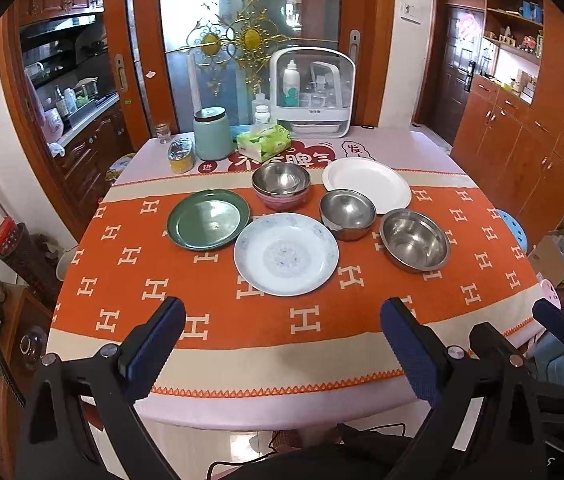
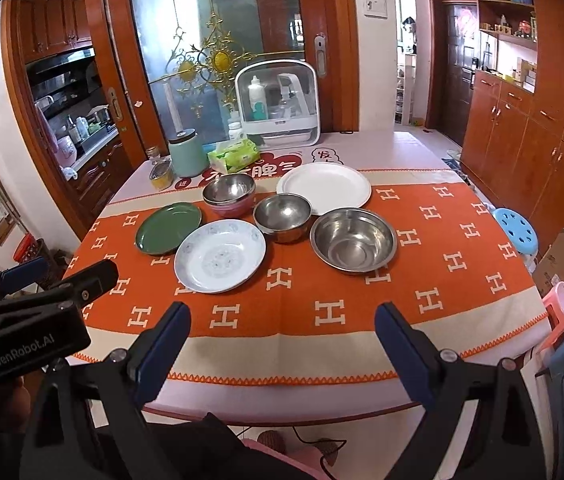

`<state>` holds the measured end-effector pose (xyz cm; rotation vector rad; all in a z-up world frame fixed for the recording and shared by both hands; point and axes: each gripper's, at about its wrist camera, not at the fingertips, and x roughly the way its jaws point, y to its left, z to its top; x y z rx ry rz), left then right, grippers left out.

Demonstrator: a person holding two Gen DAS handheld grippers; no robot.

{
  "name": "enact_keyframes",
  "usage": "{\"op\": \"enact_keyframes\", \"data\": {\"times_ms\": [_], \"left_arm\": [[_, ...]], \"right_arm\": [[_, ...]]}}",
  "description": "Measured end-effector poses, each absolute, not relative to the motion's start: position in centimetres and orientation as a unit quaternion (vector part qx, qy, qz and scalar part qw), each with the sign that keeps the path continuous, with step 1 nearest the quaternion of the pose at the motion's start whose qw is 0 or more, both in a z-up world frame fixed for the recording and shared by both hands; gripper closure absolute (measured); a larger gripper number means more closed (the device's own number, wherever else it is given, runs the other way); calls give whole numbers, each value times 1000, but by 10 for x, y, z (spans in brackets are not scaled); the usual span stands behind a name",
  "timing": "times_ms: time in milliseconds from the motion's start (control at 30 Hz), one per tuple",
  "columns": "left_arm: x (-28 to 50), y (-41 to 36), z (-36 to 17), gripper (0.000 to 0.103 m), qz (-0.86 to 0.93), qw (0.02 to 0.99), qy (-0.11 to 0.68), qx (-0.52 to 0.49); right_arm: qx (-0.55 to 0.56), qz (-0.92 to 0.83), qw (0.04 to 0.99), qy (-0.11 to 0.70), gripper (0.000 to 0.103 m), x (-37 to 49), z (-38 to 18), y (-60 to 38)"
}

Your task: Organize plates and bowls

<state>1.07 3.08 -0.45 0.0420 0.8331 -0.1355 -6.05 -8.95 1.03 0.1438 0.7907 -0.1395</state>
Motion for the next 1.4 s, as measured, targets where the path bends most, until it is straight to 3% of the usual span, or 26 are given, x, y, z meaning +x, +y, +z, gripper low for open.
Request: {"op": "enact_keyframes", "data": {"times_ms": [800,1400], "left_arm": [[56,38,-8,6,-113,901,419,-11],[153,-12,24,6,-113,910,400,9]], "right_arm": [[94,-141,926,338,9,-64,19,-110],[156,-148,928,304,9,29,28,-201]]}}
